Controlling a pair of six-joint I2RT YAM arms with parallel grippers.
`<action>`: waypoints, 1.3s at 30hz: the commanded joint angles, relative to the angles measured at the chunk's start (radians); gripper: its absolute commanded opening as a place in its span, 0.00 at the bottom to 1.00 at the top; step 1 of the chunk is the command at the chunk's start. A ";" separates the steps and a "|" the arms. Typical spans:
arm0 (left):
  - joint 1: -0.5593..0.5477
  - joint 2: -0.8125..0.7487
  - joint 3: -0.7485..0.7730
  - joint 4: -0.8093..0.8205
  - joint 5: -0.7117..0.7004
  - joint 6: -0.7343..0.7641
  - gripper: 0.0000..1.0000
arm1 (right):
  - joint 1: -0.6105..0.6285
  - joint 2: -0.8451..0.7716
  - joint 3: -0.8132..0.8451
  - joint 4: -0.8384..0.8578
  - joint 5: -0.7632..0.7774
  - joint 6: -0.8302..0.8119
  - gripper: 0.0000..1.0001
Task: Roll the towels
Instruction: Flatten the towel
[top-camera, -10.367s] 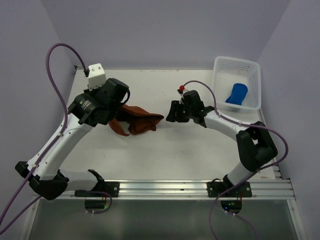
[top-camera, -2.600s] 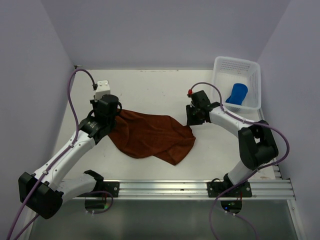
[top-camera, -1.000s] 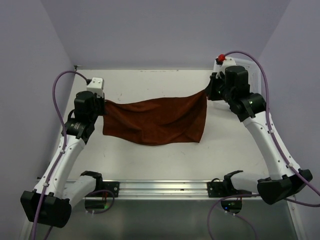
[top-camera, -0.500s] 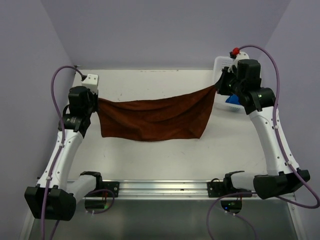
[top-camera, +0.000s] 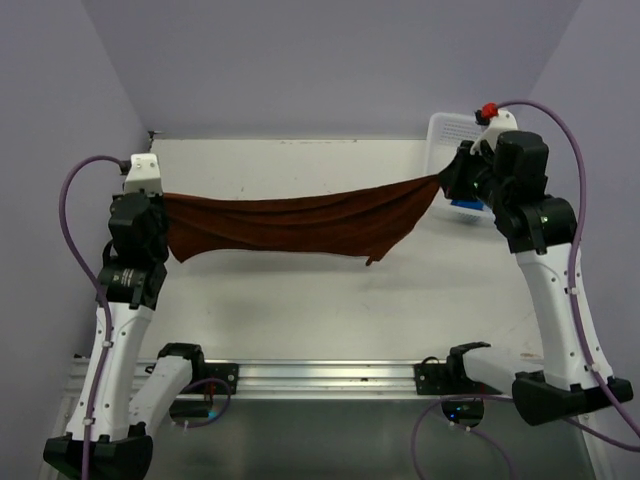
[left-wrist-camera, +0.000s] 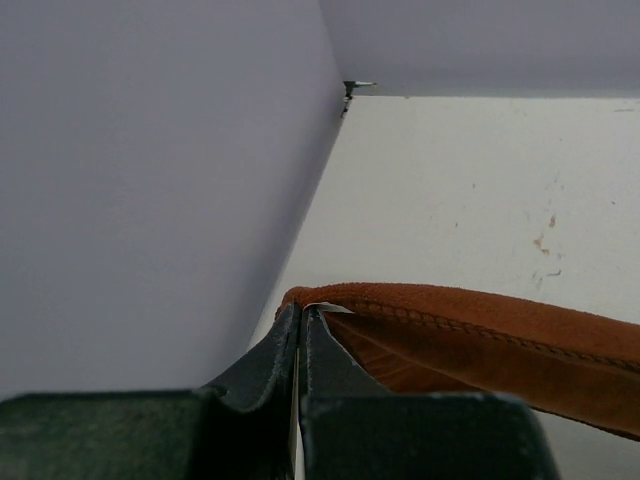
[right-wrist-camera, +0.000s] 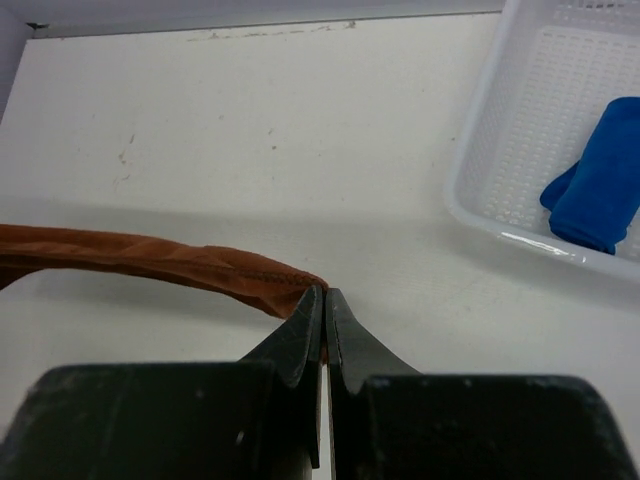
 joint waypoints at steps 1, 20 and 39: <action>0.011 -0.048 0.015 0.040 -0.138 0.014 0.00 | -0.004 -0.111 -0.075 0.046 -0.031 -0.050 0.00; 0.011 -0.168 0.059 0.021 -0.227 -0.074 0.00 | -0.004 -0.346 -0.212 -0.041 -0.079 -0.098 0.00; 0.011 -0.056 -0.088 0.115 -0.073 -0.049 0.00 | -0.004 -0.115 -0.188 -0.089 0.059 -0.031 0.00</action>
